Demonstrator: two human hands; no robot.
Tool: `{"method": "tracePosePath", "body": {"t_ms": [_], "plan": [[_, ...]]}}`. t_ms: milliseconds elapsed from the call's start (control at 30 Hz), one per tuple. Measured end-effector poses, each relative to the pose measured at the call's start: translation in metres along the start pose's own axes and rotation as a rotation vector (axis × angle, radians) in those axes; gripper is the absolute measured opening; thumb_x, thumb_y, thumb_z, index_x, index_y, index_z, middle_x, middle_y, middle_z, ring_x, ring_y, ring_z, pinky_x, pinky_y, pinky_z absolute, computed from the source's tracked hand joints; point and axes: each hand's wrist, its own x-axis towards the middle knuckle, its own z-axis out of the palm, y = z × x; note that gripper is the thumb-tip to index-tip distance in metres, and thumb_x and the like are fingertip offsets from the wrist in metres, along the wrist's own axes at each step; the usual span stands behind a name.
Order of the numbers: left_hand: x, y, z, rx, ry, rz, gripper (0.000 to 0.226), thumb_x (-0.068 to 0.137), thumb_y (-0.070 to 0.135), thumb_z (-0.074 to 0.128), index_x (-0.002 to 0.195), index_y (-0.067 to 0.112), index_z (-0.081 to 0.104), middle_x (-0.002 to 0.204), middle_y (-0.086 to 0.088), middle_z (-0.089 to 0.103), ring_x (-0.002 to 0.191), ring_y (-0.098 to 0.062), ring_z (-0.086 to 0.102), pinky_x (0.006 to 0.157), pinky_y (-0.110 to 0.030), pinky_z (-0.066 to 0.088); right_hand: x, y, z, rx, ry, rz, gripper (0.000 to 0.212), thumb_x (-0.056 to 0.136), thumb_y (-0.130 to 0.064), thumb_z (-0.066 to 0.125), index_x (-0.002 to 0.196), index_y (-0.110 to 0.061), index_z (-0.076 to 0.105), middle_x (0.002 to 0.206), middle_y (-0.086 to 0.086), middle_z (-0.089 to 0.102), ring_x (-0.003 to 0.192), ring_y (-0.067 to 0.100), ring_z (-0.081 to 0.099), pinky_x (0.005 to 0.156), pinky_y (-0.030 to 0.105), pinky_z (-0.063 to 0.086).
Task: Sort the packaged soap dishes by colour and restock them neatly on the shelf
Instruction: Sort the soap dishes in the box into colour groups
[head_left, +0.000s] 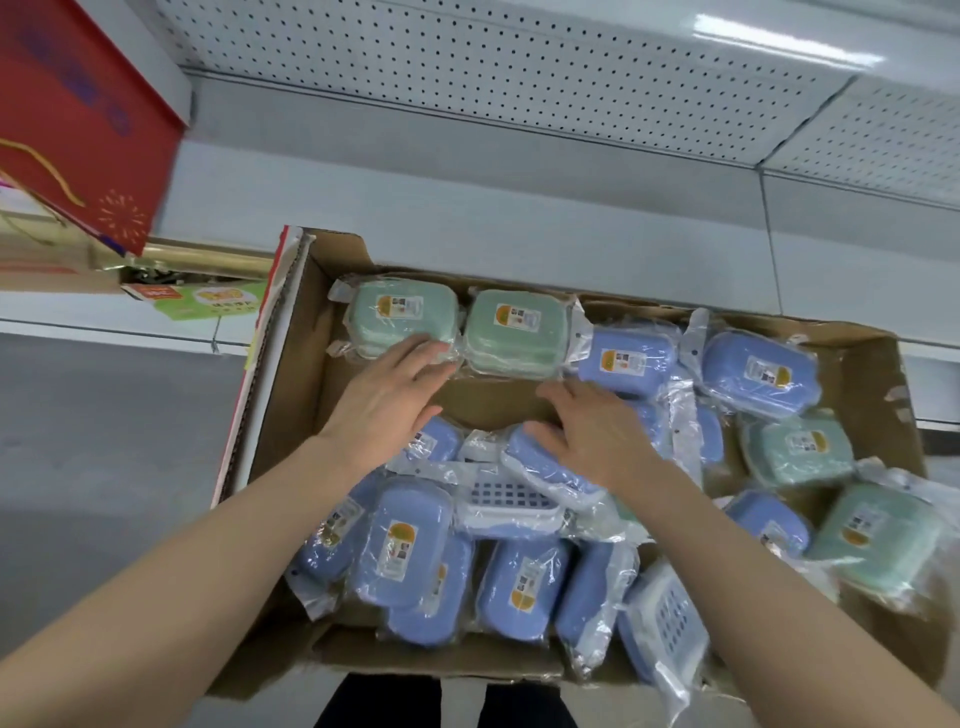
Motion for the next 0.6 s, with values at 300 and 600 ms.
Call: {"method": "tracePosePath", "body": {"t_ms": [300, 600], "plan": [[0.009, 0.074, 0.019, 0.008, -0.033, 0.102, 0.055, 0.067, 0.021, 0.085, 0.117, 0.009, 0.068, 0.125, -0.011, 0.061, 0.118, -0.033, 0.055, 0.099, -0.043, 0.047, -0.056, 0.028, 0.000, 0.020, 0.033, 0.133, 0.051, 0.090, -0.050, 0.042, 0.105, -0.009, 0.069, 0.100, 0.013, 0.069, 0.090, 0.035, 0.064, 0.072, 0.040, 0.055], [0.108, 0.184, 0.033, 0.040, -0.073, 0.248, 0.054, 0.077, 0.029, 0.076, 0.126, 0.015, 0.060, 0.129, -0.007, 0.057, 0.121, -0.029, 0.052, 0.100, -0.044, 0.048, -0.137, 0.188, -0.034, -0.154, 0.014, 0.398, 0.052, 0.076, -0.012, 0.068, 0.127, -0.009, 0.058, 0.123, 0.015, 0.060, 0.113, 0.038, 0.056, 0.089, 0.045, 0.047]]}}
